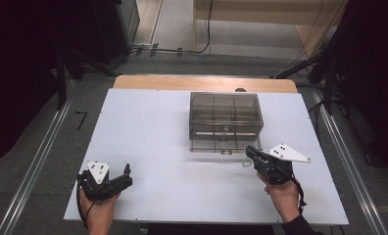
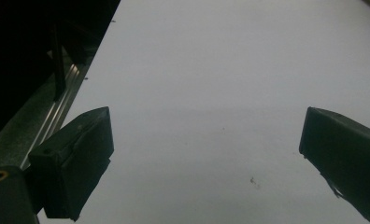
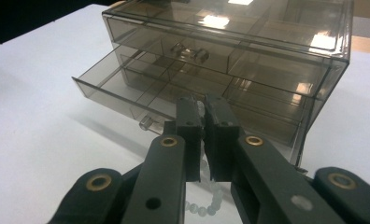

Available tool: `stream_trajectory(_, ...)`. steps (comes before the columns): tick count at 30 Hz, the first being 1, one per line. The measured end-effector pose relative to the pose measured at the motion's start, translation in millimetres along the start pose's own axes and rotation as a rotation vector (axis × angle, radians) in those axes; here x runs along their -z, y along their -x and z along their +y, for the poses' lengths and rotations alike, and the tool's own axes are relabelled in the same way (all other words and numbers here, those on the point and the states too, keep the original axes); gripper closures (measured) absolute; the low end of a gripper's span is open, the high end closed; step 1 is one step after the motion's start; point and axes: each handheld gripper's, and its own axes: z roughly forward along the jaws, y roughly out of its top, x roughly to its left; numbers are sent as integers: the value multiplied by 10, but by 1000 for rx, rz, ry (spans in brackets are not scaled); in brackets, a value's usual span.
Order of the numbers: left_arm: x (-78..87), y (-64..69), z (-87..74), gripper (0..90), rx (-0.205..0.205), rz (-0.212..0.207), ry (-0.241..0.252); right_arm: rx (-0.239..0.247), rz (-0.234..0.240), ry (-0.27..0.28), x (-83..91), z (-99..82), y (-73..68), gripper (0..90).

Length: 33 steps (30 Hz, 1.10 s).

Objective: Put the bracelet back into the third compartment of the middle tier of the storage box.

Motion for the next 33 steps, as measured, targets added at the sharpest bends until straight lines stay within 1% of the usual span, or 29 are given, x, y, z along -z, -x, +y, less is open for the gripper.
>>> stream_trajectory(7,2,2,-1,37,1,0,-1,-11,-9,22,16,49,48,829)
stream_trajectory(14,-1,3,0,38,-1,0,-1,-18,-14,30,13,76,76,829)
stream_trajectory(33,-1,2,-1,37,-1,-1,-2,-52,-54,43,-114,150,224,829)
